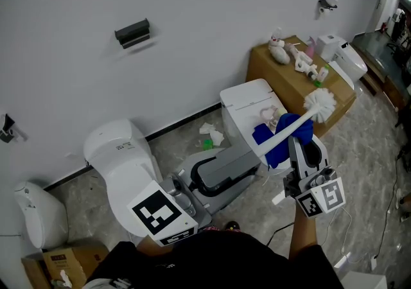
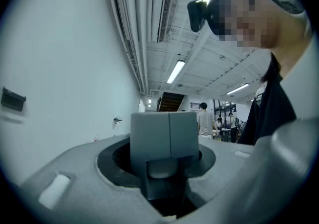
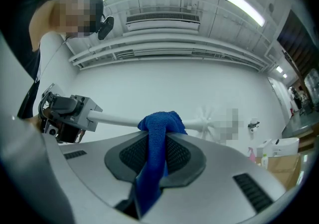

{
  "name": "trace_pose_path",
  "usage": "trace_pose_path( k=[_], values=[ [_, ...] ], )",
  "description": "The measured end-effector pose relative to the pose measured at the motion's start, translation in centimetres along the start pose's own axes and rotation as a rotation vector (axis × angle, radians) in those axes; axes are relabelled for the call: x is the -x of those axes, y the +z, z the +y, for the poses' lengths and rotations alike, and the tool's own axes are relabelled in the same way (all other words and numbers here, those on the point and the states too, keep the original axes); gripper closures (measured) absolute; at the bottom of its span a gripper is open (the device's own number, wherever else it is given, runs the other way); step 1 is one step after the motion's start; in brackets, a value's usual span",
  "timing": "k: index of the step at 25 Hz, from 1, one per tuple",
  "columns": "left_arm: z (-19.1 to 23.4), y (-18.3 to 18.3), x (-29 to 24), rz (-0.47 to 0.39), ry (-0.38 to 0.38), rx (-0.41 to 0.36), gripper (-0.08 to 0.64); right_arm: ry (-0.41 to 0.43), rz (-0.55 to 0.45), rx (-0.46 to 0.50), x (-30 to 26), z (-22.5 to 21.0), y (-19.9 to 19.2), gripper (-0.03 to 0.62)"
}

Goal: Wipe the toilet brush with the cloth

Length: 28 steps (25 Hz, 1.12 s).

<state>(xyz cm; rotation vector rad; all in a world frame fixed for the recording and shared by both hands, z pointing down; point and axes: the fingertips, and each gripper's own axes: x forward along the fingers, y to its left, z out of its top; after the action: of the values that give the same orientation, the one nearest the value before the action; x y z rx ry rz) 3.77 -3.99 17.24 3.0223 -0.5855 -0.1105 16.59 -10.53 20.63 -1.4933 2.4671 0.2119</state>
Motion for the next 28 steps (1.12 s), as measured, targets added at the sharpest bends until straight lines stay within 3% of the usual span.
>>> trace_pose_path(
  k=[19,28],
  values=[
    [-0.2,-0.3,0.0,0.03,-0.005,-0.023,0.37,-0.084,0.025,0.002,0.4,-3.4,-0.6,0.523],
    [-0.6,-0.3,-0.1,0.025,-0.014,-0.02,0.37,-0.102,-0.006,-0.05,0.9,-4.3,-0.4,0.523]
  ],
)
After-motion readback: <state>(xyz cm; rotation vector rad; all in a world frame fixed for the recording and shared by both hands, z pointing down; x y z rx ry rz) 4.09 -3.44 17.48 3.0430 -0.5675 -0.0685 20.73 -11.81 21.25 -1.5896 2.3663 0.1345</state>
